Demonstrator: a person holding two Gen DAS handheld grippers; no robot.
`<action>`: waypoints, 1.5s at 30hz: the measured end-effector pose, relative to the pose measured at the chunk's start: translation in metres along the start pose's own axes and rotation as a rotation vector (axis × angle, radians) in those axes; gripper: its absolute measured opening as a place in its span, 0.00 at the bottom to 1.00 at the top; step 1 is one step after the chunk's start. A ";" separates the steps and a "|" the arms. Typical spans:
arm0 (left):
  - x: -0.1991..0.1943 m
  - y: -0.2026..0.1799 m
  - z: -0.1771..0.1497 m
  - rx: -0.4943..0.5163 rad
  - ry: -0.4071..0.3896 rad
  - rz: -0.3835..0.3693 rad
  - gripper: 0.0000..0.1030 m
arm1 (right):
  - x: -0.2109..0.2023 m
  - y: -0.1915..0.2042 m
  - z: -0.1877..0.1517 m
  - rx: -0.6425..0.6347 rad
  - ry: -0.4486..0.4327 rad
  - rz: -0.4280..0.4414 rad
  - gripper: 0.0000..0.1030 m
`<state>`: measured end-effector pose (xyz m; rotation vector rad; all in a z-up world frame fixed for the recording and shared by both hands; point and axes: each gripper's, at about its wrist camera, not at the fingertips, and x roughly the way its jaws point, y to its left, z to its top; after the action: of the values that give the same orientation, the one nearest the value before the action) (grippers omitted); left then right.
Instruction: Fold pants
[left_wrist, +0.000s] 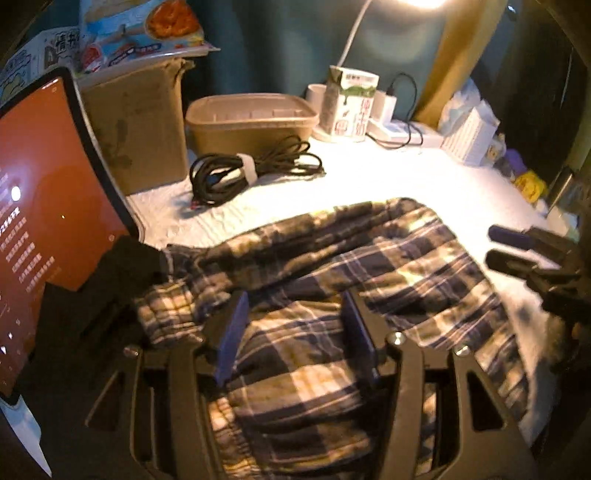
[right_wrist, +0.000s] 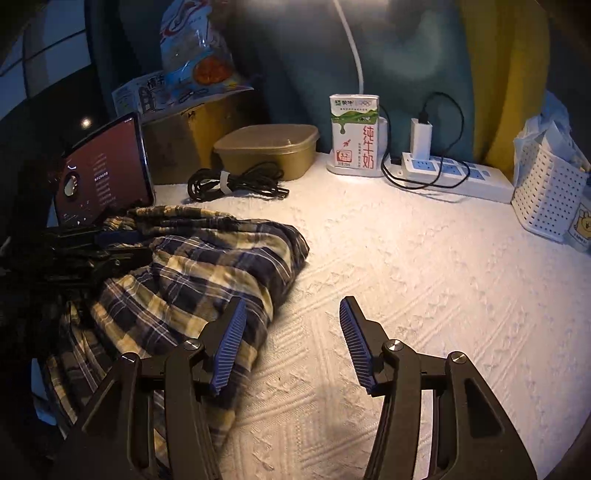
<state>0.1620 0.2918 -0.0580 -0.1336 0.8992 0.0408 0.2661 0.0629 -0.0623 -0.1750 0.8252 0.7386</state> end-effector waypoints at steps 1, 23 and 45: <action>0.000 0.001 -0.001 -0.001 -0.001 -0.002 0.53 | -0.001 -0.001 0.000 0.001 -0.002 -0.001 0.54; -0.084 -0.069 -0.036 -0.034 -0.238 0.078 0.66 | -0.073 -0.039 -0.030 0.047 -0.080 -0.071 0.54; -0.145 -0.194 -0.080 0.120 -0.476 0.104 0.66 | -0.211 -0.077 -0.103 0.076 -0.223 -0.246 0.54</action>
<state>0.0277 0.0915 0.0255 0.0355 0.4308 0.1100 0.1596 -0.1481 0.0091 -0.1206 0.6045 0.4841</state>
